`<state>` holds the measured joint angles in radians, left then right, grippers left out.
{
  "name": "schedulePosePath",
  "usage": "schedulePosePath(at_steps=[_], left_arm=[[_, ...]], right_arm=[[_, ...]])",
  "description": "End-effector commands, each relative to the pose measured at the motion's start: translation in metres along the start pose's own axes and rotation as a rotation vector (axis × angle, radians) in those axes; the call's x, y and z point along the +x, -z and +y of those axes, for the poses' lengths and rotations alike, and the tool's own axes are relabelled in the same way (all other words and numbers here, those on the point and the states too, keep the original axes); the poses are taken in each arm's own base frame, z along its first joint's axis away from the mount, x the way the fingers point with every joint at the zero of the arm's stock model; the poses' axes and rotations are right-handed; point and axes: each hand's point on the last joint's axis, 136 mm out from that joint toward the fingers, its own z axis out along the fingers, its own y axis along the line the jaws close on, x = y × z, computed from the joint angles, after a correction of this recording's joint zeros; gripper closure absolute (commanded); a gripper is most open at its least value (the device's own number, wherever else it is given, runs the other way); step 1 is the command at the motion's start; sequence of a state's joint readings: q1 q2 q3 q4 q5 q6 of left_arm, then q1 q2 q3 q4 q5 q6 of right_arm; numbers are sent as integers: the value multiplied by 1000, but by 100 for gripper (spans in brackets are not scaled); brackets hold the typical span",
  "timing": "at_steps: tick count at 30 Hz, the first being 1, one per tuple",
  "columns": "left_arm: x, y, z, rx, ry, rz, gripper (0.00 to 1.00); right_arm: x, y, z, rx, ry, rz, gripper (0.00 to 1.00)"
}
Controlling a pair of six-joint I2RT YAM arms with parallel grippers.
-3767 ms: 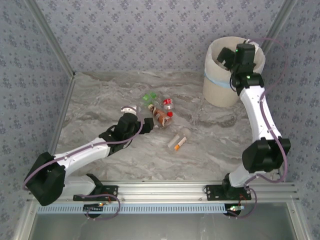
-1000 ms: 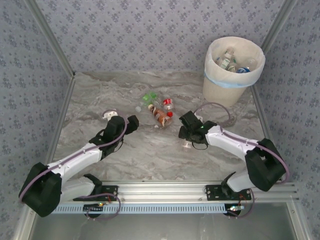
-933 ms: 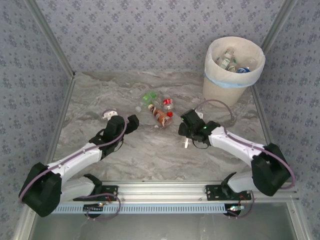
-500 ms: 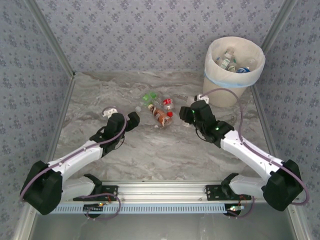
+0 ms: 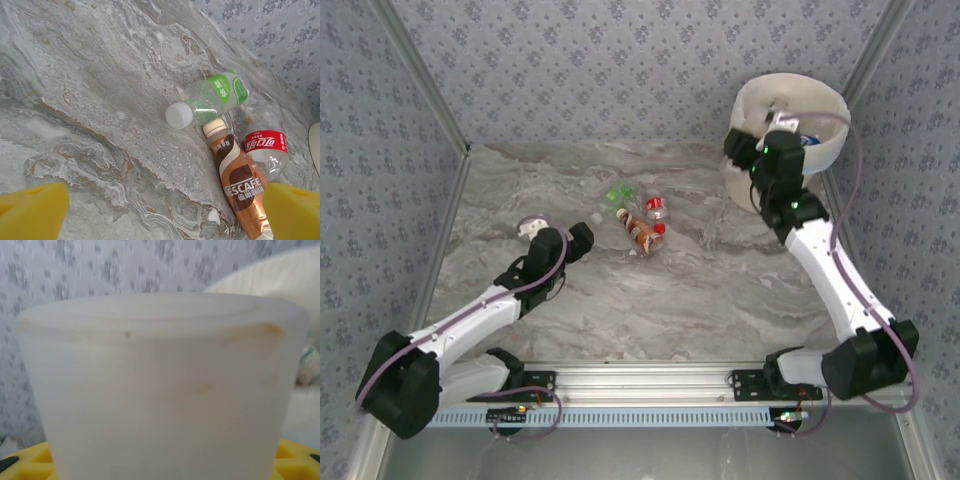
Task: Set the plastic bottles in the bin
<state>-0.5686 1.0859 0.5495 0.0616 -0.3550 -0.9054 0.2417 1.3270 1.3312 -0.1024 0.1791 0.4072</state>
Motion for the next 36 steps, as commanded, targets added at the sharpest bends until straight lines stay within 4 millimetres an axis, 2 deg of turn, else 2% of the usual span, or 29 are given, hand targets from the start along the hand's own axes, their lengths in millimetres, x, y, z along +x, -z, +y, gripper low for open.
schedulePosePath(at_steps=[1, 4, 9, 14, 21, 25, 27, 29, 33, 36], left_arm=[[-6, 6, 4, -4, -11, -31, 0], [-8, 9, 4, 2, -18, -38, 1], [-11, 12, 6, 1, -6, -52, 0], [-10, 13, 6, 6, -10, -50, 1], [-9, 14, 13, -12, -17, -52, 0], [-10, 12, 14, -18, -15, -58, 1], [-10, 12, 13, -16, -15, -56, 0], [-11, 12, 13, -18, -10, -59, 0], [-9, 12, 15, -22, -11, -55, 0], [-9, 12, 16, -27, -16, -52, 1]], right_arm=[[-25, -19, -8, -33, 35, 25, 51], [-55, -40, -23, -23, 13, 2, 51], [-80, -71, -65, 126, -16, -66, 49], [-83, -98, -111, 270, -44, -77, 49], [-68, -131, -172, 402, -60, 61, 44], [-58, -157, -179, 354, -15, 131, 32], [-58, -155, -187, 408, -40, 165, 19], [-57, -153, -187, 417, -61, 177, 11], [-66, -145, -180, 407, -67, 150, 6], [-73, -134, -183, 454, -55, 121, 4]])
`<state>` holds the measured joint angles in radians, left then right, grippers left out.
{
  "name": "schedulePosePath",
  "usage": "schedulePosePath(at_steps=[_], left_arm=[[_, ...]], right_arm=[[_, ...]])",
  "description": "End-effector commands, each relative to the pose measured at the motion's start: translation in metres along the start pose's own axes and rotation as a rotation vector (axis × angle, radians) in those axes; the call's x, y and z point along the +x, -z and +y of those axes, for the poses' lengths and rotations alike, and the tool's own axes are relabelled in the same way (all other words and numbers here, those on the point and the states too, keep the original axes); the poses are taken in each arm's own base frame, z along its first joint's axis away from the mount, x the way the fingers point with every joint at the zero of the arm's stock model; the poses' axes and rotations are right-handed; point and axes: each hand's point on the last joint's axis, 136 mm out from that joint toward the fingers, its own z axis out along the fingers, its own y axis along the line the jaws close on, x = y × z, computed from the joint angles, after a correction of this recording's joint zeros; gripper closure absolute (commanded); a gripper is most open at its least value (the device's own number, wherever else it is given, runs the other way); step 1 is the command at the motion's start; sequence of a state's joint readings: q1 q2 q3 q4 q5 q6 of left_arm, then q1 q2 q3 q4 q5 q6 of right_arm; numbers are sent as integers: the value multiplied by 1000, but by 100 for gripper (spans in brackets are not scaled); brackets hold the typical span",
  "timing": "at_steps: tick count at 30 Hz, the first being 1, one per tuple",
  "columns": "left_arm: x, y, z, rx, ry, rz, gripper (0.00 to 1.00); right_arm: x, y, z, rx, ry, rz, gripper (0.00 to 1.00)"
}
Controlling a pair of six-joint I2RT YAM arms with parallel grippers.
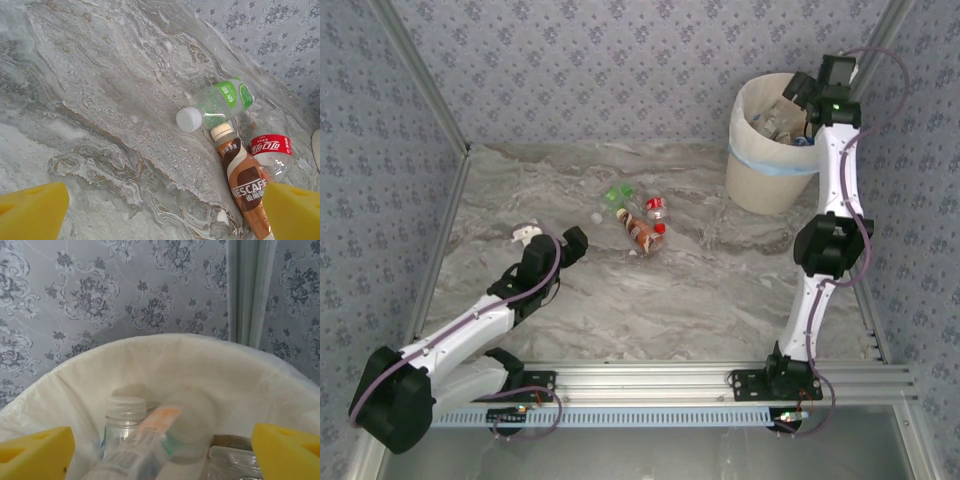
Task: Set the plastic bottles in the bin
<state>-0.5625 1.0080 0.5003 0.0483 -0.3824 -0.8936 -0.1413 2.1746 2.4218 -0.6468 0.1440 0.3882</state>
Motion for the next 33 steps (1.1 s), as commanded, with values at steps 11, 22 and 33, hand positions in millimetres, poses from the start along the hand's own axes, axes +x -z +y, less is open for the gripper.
schedulePosePath(at_steps=[11, 22, 33], left_arm=[[2, -7, 0, -19, -20, 36, 0], [19, -29, -23, 13, -36, 174, 1], [8, -69, -50, 46, -326, 288, 1]], right_arm=[[-16, 57, -10, 44, 0, -48, 0], [-1, 115, 5, -81, 2, -72, 0], [53, 194, 16, -311, -76, -40, 0]])
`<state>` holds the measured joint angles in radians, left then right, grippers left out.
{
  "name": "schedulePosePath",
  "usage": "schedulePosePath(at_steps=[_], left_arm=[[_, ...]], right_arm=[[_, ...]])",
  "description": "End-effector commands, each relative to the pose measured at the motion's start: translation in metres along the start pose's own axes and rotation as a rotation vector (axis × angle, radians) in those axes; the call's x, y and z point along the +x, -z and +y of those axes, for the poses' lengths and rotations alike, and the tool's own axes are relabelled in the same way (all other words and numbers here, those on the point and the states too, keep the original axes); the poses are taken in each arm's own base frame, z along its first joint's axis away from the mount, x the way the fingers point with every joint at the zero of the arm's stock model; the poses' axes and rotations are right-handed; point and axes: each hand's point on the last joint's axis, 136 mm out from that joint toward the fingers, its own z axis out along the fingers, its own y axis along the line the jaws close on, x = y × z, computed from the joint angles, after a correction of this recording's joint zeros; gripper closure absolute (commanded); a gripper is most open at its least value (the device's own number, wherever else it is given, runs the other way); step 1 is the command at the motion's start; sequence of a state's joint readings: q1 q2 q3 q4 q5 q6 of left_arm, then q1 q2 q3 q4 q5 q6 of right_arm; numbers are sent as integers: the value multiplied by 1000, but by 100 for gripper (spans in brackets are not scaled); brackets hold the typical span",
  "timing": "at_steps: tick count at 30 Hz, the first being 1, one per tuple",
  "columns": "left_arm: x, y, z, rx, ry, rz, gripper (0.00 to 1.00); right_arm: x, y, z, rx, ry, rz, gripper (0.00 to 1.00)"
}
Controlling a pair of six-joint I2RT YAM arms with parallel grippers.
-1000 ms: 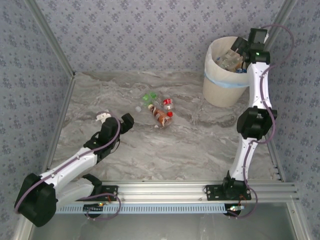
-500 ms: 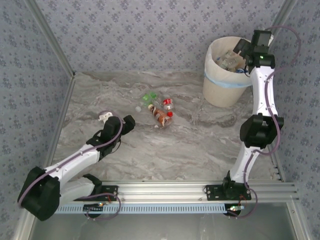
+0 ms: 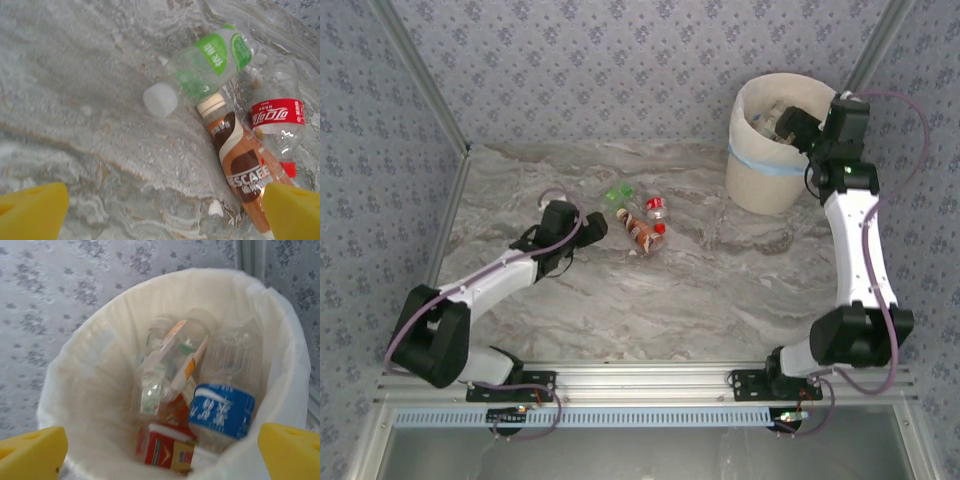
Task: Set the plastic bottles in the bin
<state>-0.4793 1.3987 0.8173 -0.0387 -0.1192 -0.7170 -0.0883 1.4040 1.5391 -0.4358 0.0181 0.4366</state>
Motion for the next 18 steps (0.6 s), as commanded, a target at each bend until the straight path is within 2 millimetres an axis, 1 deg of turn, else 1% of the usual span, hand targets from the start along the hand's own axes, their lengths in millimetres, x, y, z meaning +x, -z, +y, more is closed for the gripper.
schedulePosePath(at_steps=[1, 4, 6, 9, 12, 16, 18], left_arm=[[-11, -8, -8, 8, -205, 44, 2], [-14, -24, -8, 11, -283, 87, 5], [-16, -35, -13, 42, -316, 120, 5], [-22, -55, -22, 60, -404, 163, 4], [-30, -80, -23, 13, -484, 197, 1], [-27, -108, -28, 16, -554, 281, 1], [-27, -118, -29, 10, -573, 297, 1]], right_arm=[[8, 23, 19, -130, -50, -26, 0], [22, 37, 20, -167, -67, -27, 0], [30, 44, 19, -175, -73, -15, 0], [40, 50, 18, -175, -73, 6, 0], [48, 54, 16, -176, -70, 26, 0], [52, 59, 15, -173, -60, 33, 0], [51, 62, 14, -167, -53, 31, 0]])
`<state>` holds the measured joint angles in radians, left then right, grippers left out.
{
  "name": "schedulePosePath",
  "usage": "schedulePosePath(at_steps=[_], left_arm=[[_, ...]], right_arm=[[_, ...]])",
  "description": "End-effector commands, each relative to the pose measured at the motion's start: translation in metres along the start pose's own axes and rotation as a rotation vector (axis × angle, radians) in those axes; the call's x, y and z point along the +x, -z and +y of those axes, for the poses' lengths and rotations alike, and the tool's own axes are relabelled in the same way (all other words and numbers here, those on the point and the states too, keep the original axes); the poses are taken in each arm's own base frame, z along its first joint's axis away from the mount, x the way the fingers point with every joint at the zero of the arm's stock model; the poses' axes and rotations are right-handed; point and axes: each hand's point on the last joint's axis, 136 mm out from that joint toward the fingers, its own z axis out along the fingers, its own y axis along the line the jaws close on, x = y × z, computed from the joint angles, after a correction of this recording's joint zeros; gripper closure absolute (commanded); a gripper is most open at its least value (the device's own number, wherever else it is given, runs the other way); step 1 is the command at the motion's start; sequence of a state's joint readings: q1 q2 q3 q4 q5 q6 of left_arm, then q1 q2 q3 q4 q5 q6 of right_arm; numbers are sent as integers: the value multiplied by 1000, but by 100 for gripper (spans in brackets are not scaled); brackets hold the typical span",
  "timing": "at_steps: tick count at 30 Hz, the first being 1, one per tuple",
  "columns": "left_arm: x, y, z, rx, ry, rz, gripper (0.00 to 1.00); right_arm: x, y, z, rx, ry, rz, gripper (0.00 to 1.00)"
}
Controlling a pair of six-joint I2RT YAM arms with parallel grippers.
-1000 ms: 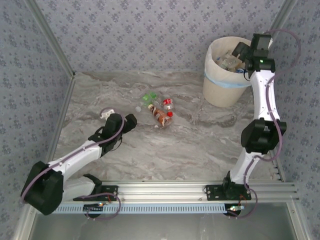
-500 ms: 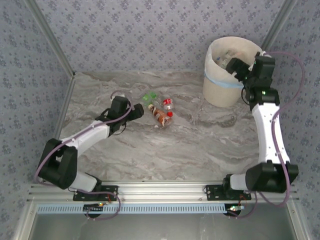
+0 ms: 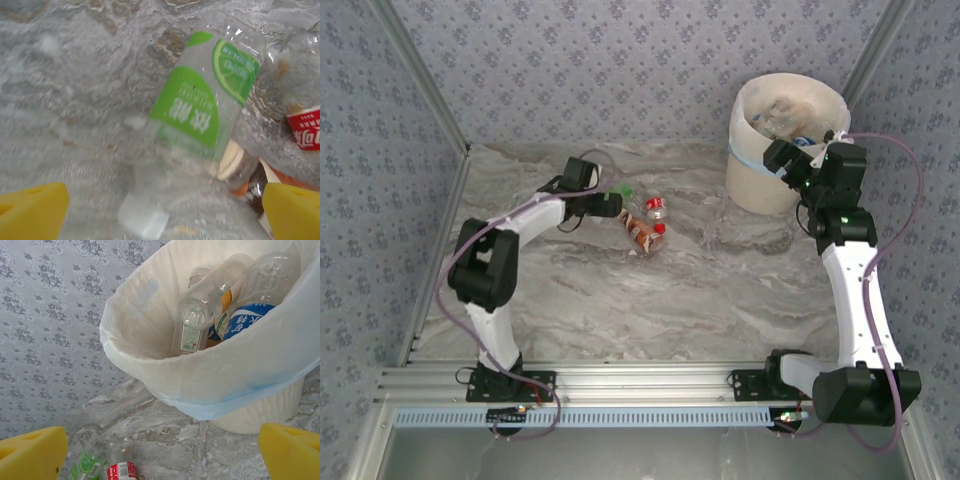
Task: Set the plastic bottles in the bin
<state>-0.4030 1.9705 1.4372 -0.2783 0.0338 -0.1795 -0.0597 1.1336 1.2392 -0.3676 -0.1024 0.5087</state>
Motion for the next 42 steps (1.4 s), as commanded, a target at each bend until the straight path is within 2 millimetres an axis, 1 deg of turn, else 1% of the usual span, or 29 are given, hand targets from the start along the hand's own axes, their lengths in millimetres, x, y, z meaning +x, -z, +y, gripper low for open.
schedulePosePath(at_steps=[1, 5, 9, 11, 16, 19, 23, 26, 28, 30, 31, 35, 37, 39, 42], left_arm=[[5, -8, 0, 9, -95, 79, 1], [2, -23, -1, 15, -130, 105, 2], [7, -37, -1, 19, -142, 142, 7], [9, -40, 0, 16, -144, 150, 10], [5, -41, 4, -6, -159, 136, 17], [3, -39, 7, -12, -160, 132, 20], [8, -40, 11, -11, -150, 147, 22], [12, -40, 12, -7, -148, 153, 23], [14, -38, 12, -3, -144, 151, 27], [15, -35, 11, 0, -140, 144, 29], [14, -34, 12, -1, -137, 139, 30], [17, -29, 14, -1, -124, 134, 35], [19, -28, 16, 1, -118, 138, 35], [21, -27, 19, -2, -108, 142, 36], [23, -25, 23, -5, -92, 142, 38]], right_arm=[[2, 11, 4, -14, 10, 0, 0], [2, 15, 4, -10, 16, 0, 0], [5, 17, 2, -4, 13, 9, 0], [7, 17, 2, -5, 11, 13, 0], [12, 20, 5, -16, 0, 32, 0], [14, 25, 8, -27, 33, 42, 0], [15, 30, 6, -20, 61, 38, 0], [18, 31, 11, -48, 63, 46, 0], [21, 29, 19, -96, 66, 58, 0], [21, 30, 34, -171, 78, 60, 0], [35, 24, 34, -189, 83, 96, 0], [55, 20, 59, -288, 145, 151, 0], [68, 17, 72, -325, 190, 185, 0], [80, 15, 83, -344, 235, 212, 0], [92, 12, 96, -362, 290, 227, 0]])
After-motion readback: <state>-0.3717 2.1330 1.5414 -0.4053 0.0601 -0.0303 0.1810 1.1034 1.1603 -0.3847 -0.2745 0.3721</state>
